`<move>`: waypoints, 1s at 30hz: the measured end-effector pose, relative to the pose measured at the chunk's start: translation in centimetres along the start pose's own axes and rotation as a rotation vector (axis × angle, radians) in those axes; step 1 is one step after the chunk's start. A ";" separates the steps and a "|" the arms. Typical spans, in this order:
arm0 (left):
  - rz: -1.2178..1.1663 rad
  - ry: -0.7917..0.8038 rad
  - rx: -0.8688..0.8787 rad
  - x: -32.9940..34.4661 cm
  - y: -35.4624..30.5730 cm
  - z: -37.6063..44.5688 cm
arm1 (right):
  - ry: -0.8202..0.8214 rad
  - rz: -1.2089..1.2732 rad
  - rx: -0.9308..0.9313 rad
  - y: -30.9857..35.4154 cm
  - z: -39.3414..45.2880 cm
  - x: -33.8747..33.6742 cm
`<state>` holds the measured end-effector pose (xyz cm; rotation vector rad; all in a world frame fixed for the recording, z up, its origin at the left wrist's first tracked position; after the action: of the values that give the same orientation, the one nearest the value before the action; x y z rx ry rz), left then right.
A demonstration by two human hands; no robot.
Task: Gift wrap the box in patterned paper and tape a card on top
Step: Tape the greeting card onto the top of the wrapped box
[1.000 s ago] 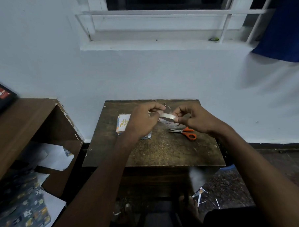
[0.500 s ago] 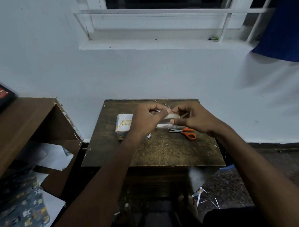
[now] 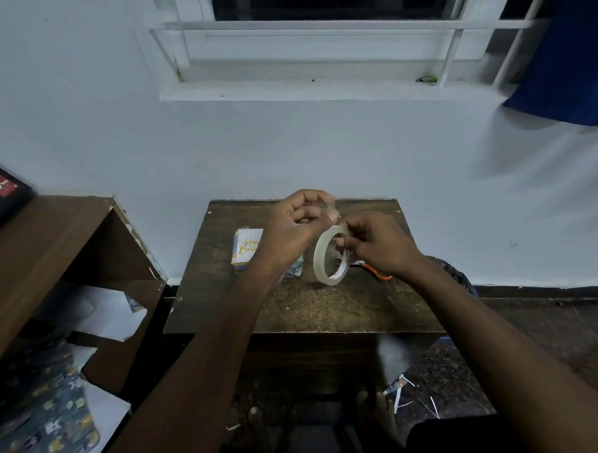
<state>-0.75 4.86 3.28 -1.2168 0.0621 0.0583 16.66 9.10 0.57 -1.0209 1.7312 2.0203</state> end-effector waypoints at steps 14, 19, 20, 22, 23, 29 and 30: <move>0.269 0.066 0.100 0.2 0.1 0.0 | 0.100 -0.676 0.267 -3.1 -0.6 -2.2; 0.300 0.053 0.087 0.2 0.0 -0.1 | 0.089 -0.736 0.262 -2.8 -0.7 -1.4; 0.304 0.053 0.076 0.2 0.0 -0.1 | 0.093 -0.754 0.264 -2.7 -0.7 -1.3; 0.303 0.055 0.049 0.0 0.1 -0.1 | 0.112 -0.764 0.273 -2.8 -0.7 -1.1; 0.300 0.058 0.038 -0.1 0.2 -0.1 | 0.111 -0.748 0.275 -2.9 -0.6 -1.3; 0.290 0.086 -0.001 -0.1 0.6 0.0 | 0.049 -0.338 0.212 -1.9 -0.5 -4.8; 0.285 0.090 -0.004 -0.1 0.8 0.0 | 0.056 -0.234 0.197 -1.6 -0.7 -5.2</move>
<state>-0.95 5.16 2.61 -1.2077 0.3145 0.2525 21.57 9.97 2.84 -1.1623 1.7081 1.6584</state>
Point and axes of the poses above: each hand's wrist, its own z-axis towards the middle knuckle, its own x-axis out of the palm, y = z × x, the point moved 5 cm from there along z, towards the middle knuckle, and after that the axes turned 9 degrees about x, right-handed, at the moved point
